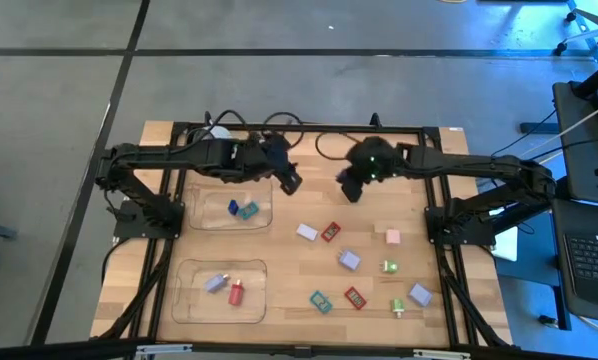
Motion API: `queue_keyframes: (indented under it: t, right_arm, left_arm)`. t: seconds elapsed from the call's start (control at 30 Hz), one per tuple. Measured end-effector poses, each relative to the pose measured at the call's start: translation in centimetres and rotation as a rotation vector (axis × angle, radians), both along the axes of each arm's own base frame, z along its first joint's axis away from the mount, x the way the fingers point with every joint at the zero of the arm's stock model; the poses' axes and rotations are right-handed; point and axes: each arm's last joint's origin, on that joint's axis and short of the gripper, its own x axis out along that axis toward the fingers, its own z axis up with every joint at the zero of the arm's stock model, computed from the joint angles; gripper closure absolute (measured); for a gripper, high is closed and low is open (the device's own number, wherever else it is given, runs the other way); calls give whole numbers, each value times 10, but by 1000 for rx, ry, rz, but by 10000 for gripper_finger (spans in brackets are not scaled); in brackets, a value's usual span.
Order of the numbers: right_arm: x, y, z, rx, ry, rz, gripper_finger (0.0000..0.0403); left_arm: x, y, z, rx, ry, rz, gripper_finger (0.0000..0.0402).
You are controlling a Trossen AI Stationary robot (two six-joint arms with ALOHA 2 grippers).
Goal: Pick & Place Office items
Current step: Put the purple charger adapter into the bottom transparent bin
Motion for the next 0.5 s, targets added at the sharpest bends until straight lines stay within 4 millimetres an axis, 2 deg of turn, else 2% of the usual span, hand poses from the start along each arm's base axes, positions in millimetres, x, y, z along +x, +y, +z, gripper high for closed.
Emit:
queue_keyframes:
  t: [0.2,0.37,0.5]
  right_arm:
    - [15,-7,53,81,-287,63,255]
    - [24,-7,87,160,-538,118,261]
    - [26,-7,101,195,-659,114,260]
  left_arm:
    - [11,-24,13,302,50,-274,190]
    - [18,-38,28,627,107,-358,190]
    - [20,-47,41,825,147,-319,189]
